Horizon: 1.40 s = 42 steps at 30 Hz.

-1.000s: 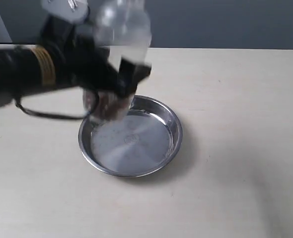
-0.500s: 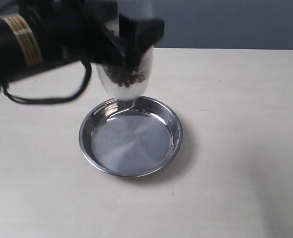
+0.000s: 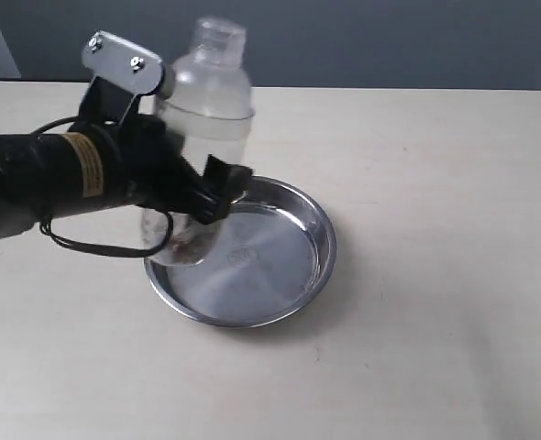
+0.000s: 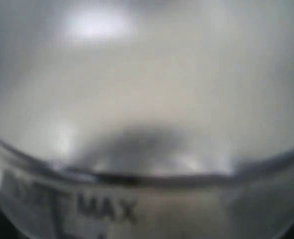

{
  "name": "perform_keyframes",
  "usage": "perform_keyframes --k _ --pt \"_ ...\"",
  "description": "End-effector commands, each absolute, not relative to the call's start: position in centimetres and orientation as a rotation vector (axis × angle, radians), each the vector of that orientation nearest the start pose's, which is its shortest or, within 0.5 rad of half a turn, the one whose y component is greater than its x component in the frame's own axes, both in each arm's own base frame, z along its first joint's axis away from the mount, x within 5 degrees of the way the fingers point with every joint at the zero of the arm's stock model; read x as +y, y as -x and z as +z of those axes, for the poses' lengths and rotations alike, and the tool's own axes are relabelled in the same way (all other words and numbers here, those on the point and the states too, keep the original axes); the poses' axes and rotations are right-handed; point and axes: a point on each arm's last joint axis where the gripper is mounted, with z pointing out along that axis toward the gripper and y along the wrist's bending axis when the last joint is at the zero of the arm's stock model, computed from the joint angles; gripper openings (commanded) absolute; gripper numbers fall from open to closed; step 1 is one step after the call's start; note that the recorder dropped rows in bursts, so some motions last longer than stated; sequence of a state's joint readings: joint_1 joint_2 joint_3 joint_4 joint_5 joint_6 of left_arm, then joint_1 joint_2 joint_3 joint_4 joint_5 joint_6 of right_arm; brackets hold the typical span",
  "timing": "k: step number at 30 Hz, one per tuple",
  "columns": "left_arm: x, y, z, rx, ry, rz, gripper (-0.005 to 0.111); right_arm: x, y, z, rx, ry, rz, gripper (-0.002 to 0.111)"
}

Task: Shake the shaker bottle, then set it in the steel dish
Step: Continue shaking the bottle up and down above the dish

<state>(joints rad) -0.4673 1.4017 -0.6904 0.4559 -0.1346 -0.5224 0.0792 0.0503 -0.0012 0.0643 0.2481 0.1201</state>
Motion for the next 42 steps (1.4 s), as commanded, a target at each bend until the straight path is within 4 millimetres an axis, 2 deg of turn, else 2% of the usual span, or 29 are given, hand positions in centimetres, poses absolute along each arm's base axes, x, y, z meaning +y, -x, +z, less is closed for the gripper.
perform_keyframes --k 1,3,4,5,6,8,9,11,14,15,16,18,20,21,22,23,25,27,28,29,30,33,34,35,36,38,40,41,42 --pt "-14.3 -25.5 25.4 1.881 -0.297 -0.651 0.0 0.6 -5.9 18.9 1.774 -0.075 0.2 -0.001" --pt "-18.2 -22.8 25.7 1.815 -0.639 -0.744 0.0 0.6 -5.9 18.9 1.774 -0.075 0.2 -0.001" --pt "-19.0 -22.2 25.6 1.818 -0.761 -0.692 0.0 0.6 -5.9 18.9 1.774 -0.075 0.2 -0.001" --pt "-19.3 -22.1 25.4 1.871 -0.77 -0.617 0.0 0.6 -5.9 18.9 1.774 -0.075 0.2 -0.001" --pt "-18.2 -22.9 24.9 1.987 -0.692 -0.472 0.0 0.6 -5.9 18.9 1.774 -0.075 0.2 -0.001" --pt "-15.3 -24.8 24.4 2.09 -0.527 -0.359 0.0 0.6 -5.9 18.9 1.774 -0.075 0.2 -0.001" --pt "-13.3 -26.0 24.3 2.101 -0.332 -0.408 0.0 0.6 -5.9 18.9 1.774 -0.075 0.2 -0.001" --pt "-12.6 -26.6 24.8 2.002 -0.154 -0.585 0.0 0.6 -5.9 18.9 1.774 -0.075 0.2 -0.001" --pt "-16.7 -23.6 26.4 1.851 -0.525 -0.762 0.0 0.6 -5.9 18.9 1.774 -0.075 0.2 -0.001" --pt "-17.4 -23.0 26.3 1.876 -0.597 -0.713 0.0 0.6 -5.9 18.9 1.774 -0.075 0.2 -0.001" --pt "-17.2 -23.0 25.9 1.934 -0.586 -0.631 0.0 0.6 -5.9 18.9 1.774 -0.075 0.2 -0.001" --pt "-14.9 -24.2 24.2 2.118 -0.403 -0.449 0.0 0.6 -5.9 18.9 1.774 -0.075 0.2 -0.001" --pt "-13.3 -25.1 22.7 2.179 -0.276 -0.44 0.0 0.6 -5.9 18.9 1.774 -0.075 0.2 -0.001" --pt "-13.2 -25.3 22.9 2.146 -0.282 -0.469 0.0 0.6 -5.9 18.9 1.774 -0.075 0.2 -0.001" --pt "-13.6 -25.3 23.9 2.071 -0.31 -0.52 0.0 0.6 -5.9 18.9 1.774 -0.075 0.2 -0.001" --pt "-14.0 -25.3 26.2 1.957 -0.344 -0.575 0.0 0.6 -5.9 18.9 1.774 -0.075 0.2 -0.001" --pt "-14.3 -24.9 32.3 1.706 -0.35 -0.675 0.0 0.6 -5.9 18.9 1.774 -0.075 0.2 -0.001" --pt "-13.7 -24.0 38.0 1.532 -0.361 -0.645 0.0 0.6 -5.9 18.9 1.774 -0.075 0.2 -0.001" --pt "-13.4 -23.9 38.8 1.537 -0.358 -0.601 0.0 0.6 -5.9 18.9 1.774 -0.075 0.2 -0.001" --pt "-13.2 -24.1 38.1 1.584 -0.342 -0.576 0.0 0.6 -5.9 18.9 1.774 -0.075 0.2 -0.001" --pt "-13.4 -24.4 35.8 1.693 -0.322 -0.554 0.0 0.6 -5.9 18.9 1.774 -0.075 0.2 -0.001" --pt "-14.3 -24.8 26.0 2.002 -0.345 -0.547 0.0 0.6 -5.9 18.9 1.774 -0.075 0.2 -0.001" --pt "-14.6 -24.7 24.1 2.037 -0.358 -0.585 0.0 0.6 -5.9 18.9 1.774 -0.075 0.2 -0.001" --pt "-14.9 -24.6 24.0 2.014 -0.366 -0.628 0.0 0.6 -5.9 18.9 1.774 -0.075 0.2 -0.001" --pt "-15.2 -24.5 25.5 1.923 -0.381 -0.69 0.0 0.6 -5.9 18.9 1.774 -0.075 0.2 -0.001" --pt "-15.5 -24.4 30.8 1.703 -0.408 -0.75 0.0 0.6 -5.9 18.9 1.774 -0.075 0.2 -0.001" --pt "-15.1 -24.0 36.3 1.556 -0.428 -0.687 0.0 0.6 -5.9 18.9 1.774 -0.075 0.2 -0.001" --pt "-15.1 -23.9 37.0 1.548 -0.444 -0.652 0.0 0.6 -5.9 18.9 1.774 -0.075 0.2 -0.001" --pt "-15.1 -24.0 36.7 1.582 -0.451 -0.617 0.0 0.6 -5.9 18.9 1.774 -0.075 0.2 -0.001"
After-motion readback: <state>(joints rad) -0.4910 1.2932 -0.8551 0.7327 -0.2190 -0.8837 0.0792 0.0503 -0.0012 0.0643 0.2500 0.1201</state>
